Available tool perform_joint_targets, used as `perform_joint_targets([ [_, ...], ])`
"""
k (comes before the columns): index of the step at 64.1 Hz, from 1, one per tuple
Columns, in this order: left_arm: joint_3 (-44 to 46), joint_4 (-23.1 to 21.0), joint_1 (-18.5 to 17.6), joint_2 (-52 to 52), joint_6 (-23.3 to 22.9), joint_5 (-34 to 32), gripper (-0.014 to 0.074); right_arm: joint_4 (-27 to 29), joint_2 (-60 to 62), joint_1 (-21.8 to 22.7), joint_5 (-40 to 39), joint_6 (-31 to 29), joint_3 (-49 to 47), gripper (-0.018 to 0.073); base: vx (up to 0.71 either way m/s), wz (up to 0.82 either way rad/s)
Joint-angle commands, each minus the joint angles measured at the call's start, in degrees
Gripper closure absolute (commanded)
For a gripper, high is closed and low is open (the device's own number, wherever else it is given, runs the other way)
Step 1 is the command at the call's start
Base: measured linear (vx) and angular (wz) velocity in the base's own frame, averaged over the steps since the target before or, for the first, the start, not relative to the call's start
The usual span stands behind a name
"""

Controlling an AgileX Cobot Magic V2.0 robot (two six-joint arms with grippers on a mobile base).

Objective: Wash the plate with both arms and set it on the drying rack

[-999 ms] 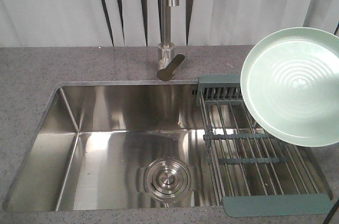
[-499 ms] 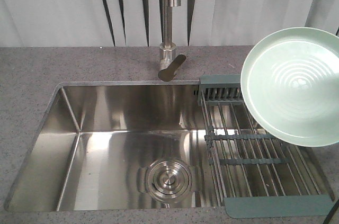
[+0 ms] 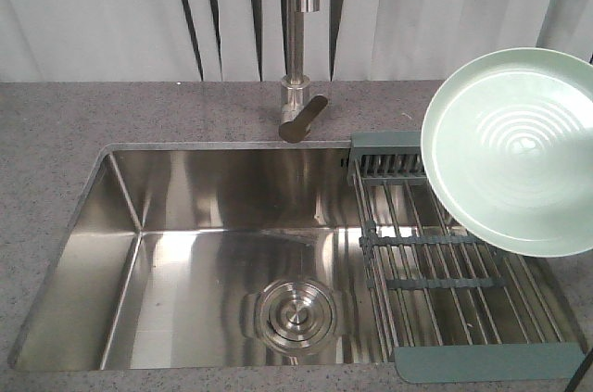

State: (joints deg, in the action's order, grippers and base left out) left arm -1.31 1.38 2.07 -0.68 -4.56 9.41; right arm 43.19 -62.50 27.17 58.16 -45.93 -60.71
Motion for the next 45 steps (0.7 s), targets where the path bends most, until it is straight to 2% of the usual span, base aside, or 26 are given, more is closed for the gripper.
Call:
perform_joint_targets([
  [1, -1.3, -0.1, -0.5, -0.8, -0.2, -4.1, 0.0603, 2.9, 1.0, 0.4, -1.8, -0.4, -1.5, 0.0566, 0.0, 0.0],
  [34, -1.3, -0.1, -0.5, -0.8, -0.1, -4.8, 0.0603, 2.9, 1.0, 0.4, -1.8, -0.4, -1.5, 0.0566, 0.0, 0.0],
  [39, -1.3, -2.9, -0.5, -0.8, -1.9, -5.8, 0.0603, 2.9, 1.0, 0.4, -1.8, -0.4, -1.5, 0.0566, 0.0, 0.0],
  [45, -1.3, -11.0, -0.5, -0.8, -7.6, -7.4, 0.0603, 2.9, 1.0, 0.4, -1.8, -0.4, -1.5, 0.0566, 0.0, 0.0],
])
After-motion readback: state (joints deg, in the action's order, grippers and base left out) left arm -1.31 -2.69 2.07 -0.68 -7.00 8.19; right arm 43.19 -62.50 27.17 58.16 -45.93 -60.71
